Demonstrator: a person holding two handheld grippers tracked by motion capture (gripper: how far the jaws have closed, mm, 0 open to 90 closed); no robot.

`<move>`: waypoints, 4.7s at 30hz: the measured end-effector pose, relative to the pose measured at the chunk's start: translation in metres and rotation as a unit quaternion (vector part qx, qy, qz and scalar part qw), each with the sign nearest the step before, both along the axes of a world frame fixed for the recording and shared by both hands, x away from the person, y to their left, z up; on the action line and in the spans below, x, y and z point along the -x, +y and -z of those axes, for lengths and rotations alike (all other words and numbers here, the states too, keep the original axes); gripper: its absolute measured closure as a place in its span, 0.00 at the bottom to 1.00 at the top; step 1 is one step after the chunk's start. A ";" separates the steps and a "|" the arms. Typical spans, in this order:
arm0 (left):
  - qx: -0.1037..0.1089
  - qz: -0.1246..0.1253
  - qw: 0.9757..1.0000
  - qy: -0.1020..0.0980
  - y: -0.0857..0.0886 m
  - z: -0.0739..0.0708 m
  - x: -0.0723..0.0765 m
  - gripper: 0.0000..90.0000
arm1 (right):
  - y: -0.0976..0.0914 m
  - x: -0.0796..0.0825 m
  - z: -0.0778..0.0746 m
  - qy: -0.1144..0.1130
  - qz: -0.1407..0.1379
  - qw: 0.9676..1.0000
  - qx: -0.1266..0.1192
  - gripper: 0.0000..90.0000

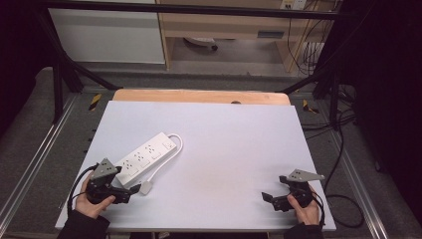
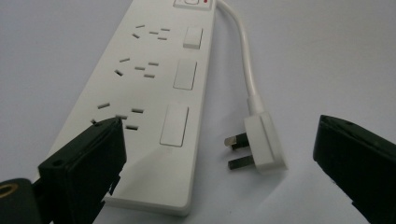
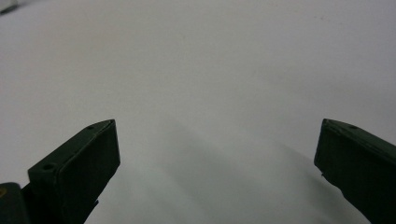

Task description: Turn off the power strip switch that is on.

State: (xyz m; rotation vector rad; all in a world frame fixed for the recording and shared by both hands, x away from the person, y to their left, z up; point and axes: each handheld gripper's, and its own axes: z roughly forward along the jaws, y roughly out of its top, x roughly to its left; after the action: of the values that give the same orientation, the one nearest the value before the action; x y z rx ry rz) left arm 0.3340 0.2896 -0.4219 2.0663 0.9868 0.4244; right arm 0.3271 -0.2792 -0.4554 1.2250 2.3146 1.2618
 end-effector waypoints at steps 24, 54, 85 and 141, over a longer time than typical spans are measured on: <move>-0.011 -0.003 1.000 0.000 -0.003 -0.008 -0.004 0.03 | -0.001 0.000 0.000 0.000 0.001 1.000 0.002 0.01; -0.022 -0.002 1.000 -0.001 -0.010 -0.019 -0.010 0.03 | 0.000 0.000 0.001 0.000 0.002 1.000 0.008 0.01; -0.021 -0.010 1.000 -0.002 -0.019 -0.034 -0.029 0.03 | 0.000 0.000 0.000 0.002 -0.001 1.000 0.009 0.01; -0.044 -0.025 0.999 0.007 -0.053 -0.027 -0.071 0.16 | 0.000 0.000 0.001 0.003 -0.002 1.000 0.010 0.01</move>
State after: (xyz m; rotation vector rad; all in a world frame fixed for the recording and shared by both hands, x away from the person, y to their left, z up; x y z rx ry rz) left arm 0.4047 0.2366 -0.3954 2.1285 1.0472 0.4877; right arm 0.3274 -0.2791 -0.4565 1.2193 2.3297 1.2348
